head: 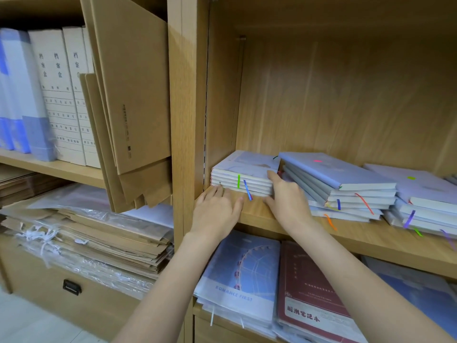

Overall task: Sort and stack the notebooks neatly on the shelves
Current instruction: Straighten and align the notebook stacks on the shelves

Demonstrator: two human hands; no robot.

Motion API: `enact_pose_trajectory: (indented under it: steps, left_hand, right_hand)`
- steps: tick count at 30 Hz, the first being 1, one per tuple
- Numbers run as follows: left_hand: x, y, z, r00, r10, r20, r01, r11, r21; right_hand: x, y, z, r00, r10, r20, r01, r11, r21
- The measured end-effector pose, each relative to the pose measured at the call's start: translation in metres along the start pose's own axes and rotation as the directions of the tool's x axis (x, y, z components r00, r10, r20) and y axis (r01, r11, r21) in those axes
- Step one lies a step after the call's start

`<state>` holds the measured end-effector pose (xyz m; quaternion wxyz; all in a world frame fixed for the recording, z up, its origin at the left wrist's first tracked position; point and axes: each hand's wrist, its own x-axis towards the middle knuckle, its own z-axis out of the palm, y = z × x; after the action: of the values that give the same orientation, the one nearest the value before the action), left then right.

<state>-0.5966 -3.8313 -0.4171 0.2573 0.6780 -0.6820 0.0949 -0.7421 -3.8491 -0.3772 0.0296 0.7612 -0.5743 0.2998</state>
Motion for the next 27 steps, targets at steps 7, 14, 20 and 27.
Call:
enact_pose_trajectory:
  steps: [7,14,20,27]
  left_hand:
    - [-0.011,0.017,-0.01,0.979,0.02,-0.202,-0.067,0.971,-0.227]
    - [-0.01,0.087,-0.001,0.986,0.122,-0.115,-0.167,0.791,-0.589]
    - [0.015,0.133,0.015,0.982,0.153,0.114,-0.061,0.817,-0.573]
    - [0.032,0.125,0.013,0.998,-0.018,0.055,0.05,0.744,-0.667]
  right_hand:
    - [-0.064,0.038,-0.069,0.979,-0.117,-0.168,0.154,0.96,0.233]
    - [-0.055,0.104,-0.116,0.936,-0.094,-0.338,0.109,0.994,0.026]
    - [-0.021,0.147,-0.111,0.982,0.07,0.173,-0.05,0.991,-0.122]
    - [0.002,0.138,-0.123,0.947,0.151,0.282,-0.083,0.967,-0.239]
